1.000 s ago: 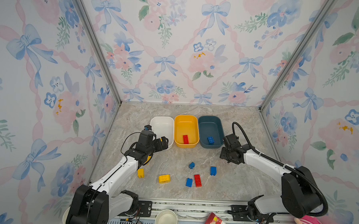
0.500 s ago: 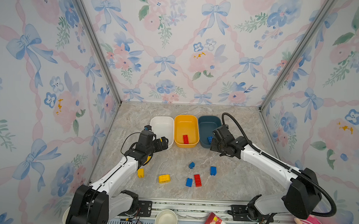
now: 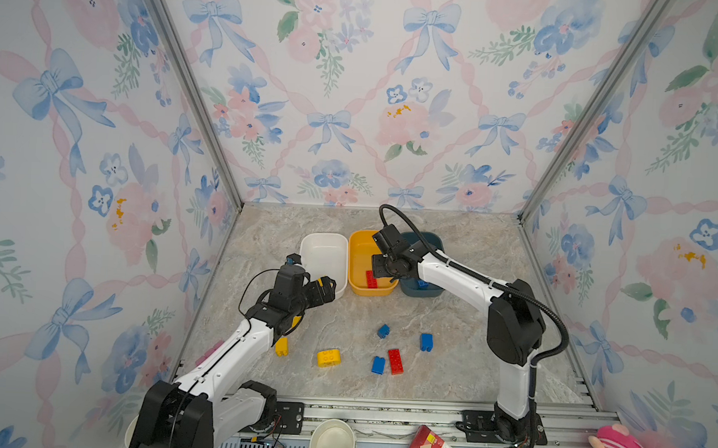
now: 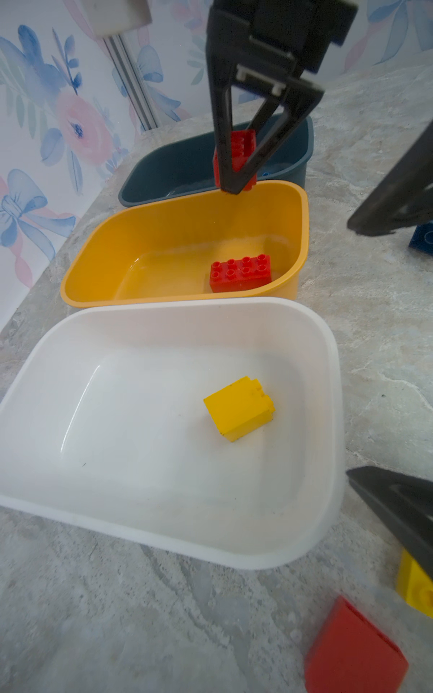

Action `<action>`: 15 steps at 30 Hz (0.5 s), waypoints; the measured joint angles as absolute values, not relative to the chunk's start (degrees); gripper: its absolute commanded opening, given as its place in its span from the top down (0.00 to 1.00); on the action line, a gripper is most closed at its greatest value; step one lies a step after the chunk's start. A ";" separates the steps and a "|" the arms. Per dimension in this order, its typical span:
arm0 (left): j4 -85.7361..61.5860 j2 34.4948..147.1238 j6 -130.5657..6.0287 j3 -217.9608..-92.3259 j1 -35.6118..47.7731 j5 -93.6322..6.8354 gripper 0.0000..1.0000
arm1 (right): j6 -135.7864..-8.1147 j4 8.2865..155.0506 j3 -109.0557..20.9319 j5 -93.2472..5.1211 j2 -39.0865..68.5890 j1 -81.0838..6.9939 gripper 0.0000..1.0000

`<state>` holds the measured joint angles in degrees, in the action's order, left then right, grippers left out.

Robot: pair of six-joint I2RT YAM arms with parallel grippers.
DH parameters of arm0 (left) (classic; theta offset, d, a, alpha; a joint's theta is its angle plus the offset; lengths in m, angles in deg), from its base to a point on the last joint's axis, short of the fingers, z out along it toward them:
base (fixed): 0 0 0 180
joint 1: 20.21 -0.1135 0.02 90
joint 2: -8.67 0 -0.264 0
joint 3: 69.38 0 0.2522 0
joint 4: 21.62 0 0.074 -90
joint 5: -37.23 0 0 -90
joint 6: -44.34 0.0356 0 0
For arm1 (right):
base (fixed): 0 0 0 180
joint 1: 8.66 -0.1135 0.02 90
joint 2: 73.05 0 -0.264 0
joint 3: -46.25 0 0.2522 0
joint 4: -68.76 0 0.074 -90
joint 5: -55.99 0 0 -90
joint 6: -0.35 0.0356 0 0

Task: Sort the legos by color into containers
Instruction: 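Carry the red brick into the yellow bin and release it with right gripper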

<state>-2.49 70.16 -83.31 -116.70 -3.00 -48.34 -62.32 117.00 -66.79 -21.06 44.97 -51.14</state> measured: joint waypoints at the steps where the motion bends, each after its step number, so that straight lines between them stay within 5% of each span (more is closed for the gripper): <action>1: -2.55 70.03 -83.40 -116.51 -3.00 -48.30 0.02 | -62.80 117.04 -69.18 -21.58 47.22 -51.10 0.41; 6: -2.66 68.74 -83.62 -115.02 -3.00 -48.19 0.02 | -64.02 117.19 -77.96 -23.81 56.46 -50.57 0.40; 12: -2.66 67.10 -84.08 -114.47 -3.00 -48.23 0.02 | -64.88 118.55 -82.14 -26.55 61.23 -49.50 0.17; 15: -2.69 66.86 -84.08 -114.47 -3.00 -48.23 0.02 | -64.92 118.75 -82.57 -27.14 61.23 -49.13 0.13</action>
<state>-2.69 66.86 -84.08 -114.47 -3.00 -48.23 -64.92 118.75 -82.57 -27.14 61.23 -49.13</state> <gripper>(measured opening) 0.979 0.856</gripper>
